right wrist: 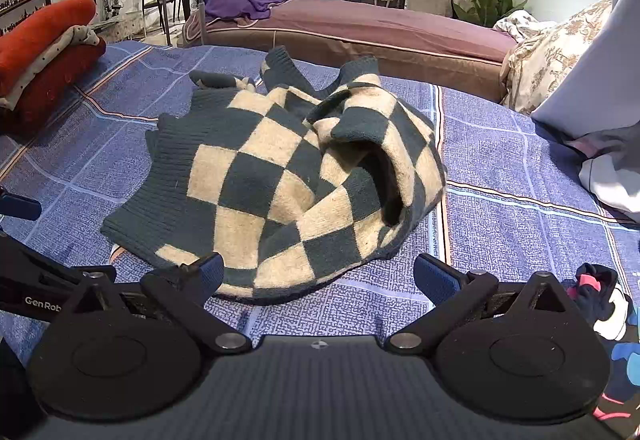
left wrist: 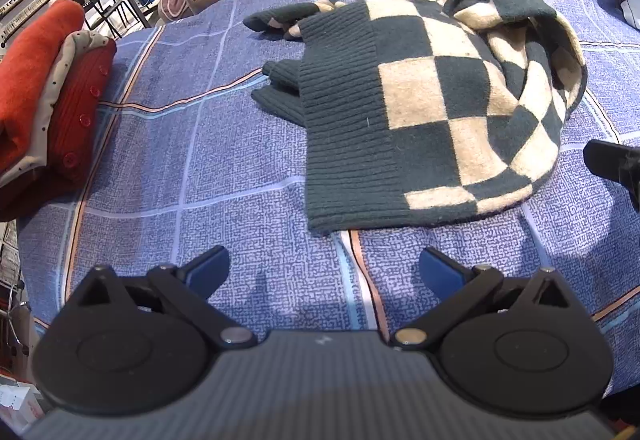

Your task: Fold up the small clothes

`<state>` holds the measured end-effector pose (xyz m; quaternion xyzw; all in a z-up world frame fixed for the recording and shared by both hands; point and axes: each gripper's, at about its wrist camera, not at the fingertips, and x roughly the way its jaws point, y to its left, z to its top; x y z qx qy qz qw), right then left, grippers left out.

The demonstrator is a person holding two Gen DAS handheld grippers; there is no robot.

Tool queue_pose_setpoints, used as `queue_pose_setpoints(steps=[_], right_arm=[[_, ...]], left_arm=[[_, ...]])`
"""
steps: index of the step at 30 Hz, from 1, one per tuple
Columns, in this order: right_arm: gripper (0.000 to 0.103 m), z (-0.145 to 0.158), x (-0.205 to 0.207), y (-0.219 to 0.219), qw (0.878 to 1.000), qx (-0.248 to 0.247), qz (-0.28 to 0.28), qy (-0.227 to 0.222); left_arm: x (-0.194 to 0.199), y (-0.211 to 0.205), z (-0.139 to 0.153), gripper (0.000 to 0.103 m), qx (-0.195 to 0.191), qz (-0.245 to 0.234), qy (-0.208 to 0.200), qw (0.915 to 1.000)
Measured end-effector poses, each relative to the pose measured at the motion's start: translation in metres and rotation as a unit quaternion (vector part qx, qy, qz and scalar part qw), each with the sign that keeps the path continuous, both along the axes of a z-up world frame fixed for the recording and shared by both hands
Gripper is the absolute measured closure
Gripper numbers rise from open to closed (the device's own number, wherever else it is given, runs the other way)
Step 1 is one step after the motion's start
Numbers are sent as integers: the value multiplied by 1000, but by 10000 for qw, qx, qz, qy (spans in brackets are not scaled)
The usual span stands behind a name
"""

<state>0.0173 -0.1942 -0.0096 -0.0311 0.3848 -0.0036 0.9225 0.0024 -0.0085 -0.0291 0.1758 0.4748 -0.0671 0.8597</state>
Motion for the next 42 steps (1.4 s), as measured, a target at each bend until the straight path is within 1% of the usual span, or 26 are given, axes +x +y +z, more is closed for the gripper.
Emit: queue_pose_setpoints(steps=[30, 42], right_arm=[[0, -9, 1, 2, 9999, 77, -12, 119], [0, -15, 3, 1, 9996, 92, -23, 255]], left_arm=[[2, 5, -13, 0, 25, 62, 107, 9999], [7, 11, -21, 0, -33, 143, 176, 9997]])
